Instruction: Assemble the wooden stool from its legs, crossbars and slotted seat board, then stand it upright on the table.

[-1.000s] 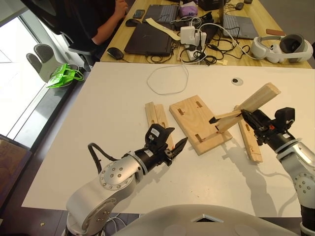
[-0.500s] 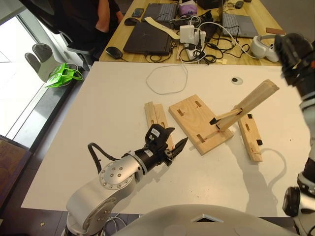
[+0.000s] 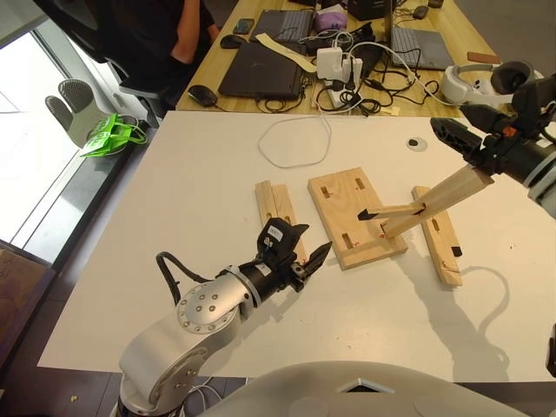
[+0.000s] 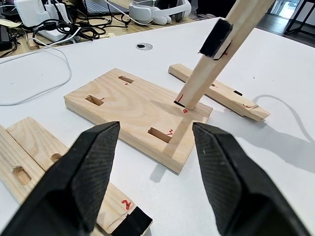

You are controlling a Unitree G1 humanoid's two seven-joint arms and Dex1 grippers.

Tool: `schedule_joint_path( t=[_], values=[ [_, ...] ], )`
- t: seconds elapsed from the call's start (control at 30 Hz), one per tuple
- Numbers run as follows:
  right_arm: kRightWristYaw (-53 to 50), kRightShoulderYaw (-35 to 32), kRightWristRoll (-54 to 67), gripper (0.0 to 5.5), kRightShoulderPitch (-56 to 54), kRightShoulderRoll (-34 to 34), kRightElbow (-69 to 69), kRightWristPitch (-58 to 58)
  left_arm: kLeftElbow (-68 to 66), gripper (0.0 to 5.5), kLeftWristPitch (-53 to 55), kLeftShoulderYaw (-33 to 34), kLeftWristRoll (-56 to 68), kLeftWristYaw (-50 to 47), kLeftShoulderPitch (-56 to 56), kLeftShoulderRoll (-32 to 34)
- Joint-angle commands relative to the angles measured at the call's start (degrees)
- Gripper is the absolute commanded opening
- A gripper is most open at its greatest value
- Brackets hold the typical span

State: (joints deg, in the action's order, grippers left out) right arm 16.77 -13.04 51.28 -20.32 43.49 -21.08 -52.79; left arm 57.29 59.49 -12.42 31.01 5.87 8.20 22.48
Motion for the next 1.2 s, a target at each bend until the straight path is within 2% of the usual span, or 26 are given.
schedule_joint_path(
  t=[0.03, 0.17, 0.3, 0.5, 0.6, 0.73, 0.83, 0.93, 1.07, 1.2],
  values=[
    [-2.3, 4.1, -1.8, 3.40, 3.2, -5.1, 1.5, -3.1, -0.4, 2.73, 0.2, -0.2, -0.5, 0.3, -0.5, 0.1],
    [-4.6, 6.2, -5.5, 3.40, 3.9, -8.8, 0.4, -0.3, -0.7, 2.73, 0.3, -0.2, -0.5, 0.5, -0.9, 0.4],
    [-10.1, 0.6, -6.9, 3.40, 0.0, -16.2, 4.1, 5.9, -1.7, 2.73, 0.8, 0.7, -1.7, 0.1, -1.1, 1.0],
    [-11.8, 2.1, -10.9, 3.40, 0.8, -19.2, 4.1, 8.0, -3.4, 2.73, 0.8, 0.4, -3.9, -0.7, -1.8, 0.9],
    [-12.2, -2.2, -7.3, 3.40, -1.3, -22.5, 2.7, 10.5, -3.8, 2.73, 1.1, 0.9, -4.7, -0.2, -1.6, 2.0],
    [-12.4, -12.1, 3.7, 3.40, -10.9, -24.8, 5.1, 14.4, -6.6, 2.73, 3.0, 3.2, -7.1, -1.7, -1.9, 2.7],
    [-13.2, -16.6, 13.8, 3.40, -17.0, -23.8, 6.7, 13.6, -9.4, 2.73, 6.0, 4.9, -9.3, -4.0, -1.5, 2.1],
    [-12.4, -17.0, 29.5, 3.40, -17.8, -21.3, 3.2, 8.7, -11.8, 2.73, 9.7, 7.7, -10.4, -5.8, -1.8, 0.0],
    [-7.4, -12.2, 44.9, 3.40, -9.1, -15.1, -6.0, 0.8, -12.1, 2.73, 13.1, 9.3, -10.5, -5.9, -2.0, -1.8],
    [1.9, -10.5, 53.8, 3.40, 2.2, -4.8, -11.9, -6.7, -11.6, 2.73, 15.0, 10.7, -10.7, -5.5, -2.1, -3.0]
  ],
)
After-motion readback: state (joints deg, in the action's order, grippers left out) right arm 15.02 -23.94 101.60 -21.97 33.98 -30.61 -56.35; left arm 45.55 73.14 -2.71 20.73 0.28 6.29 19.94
